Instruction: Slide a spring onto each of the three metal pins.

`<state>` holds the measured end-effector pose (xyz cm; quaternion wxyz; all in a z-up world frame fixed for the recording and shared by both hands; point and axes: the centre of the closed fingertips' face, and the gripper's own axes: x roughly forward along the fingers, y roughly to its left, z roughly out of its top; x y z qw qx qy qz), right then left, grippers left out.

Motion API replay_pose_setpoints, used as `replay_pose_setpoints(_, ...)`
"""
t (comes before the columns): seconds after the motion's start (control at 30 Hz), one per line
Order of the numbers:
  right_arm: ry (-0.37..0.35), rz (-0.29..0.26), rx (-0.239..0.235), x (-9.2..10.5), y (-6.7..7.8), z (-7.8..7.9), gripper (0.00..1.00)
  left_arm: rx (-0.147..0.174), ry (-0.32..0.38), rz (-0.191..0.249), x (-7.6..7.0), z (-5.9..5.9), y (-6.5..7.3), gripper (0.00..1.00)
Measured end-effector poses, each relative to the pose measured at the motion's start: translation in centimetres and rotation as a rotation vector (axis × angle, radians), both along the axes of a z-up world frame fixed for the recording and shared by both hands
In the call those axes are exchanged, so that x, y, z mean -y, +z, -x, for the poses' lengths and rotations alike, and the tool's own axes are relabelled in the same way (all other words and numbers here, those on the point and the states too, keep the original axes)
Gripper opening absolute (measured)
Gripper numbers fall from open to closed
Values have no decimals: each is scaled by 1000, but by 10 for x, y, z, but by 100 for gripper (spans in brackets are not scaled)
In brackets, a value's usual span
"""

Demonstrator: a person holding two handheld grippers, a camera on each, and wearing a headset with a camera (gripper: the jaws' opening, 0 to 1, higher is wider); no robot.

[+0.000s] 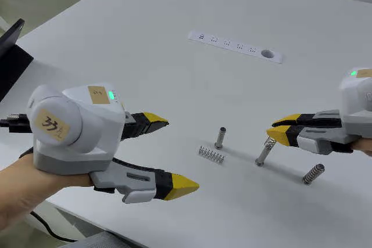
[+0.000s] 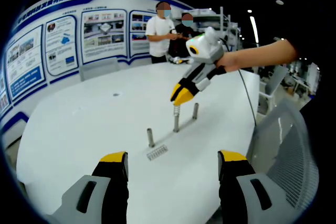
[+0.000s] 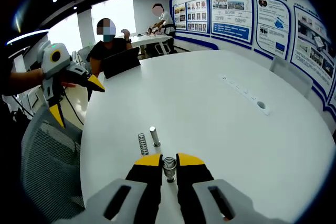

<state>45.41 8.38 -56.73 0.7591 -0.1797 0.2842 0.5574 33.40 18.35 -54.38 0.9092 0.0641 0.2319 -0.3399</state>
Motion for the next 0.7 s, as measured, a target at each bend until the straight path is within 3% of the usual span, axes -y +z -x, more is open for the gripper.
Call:
replay_pose_setpoints(0.37,-1,23,-13,-1,-17,1,11,-4,1,-3,0,2,-1,71)
replay_pose_setpoints(0.7,17,72,4,-1,-35,2,11,-9,7,-2,-1,4,-2,71)
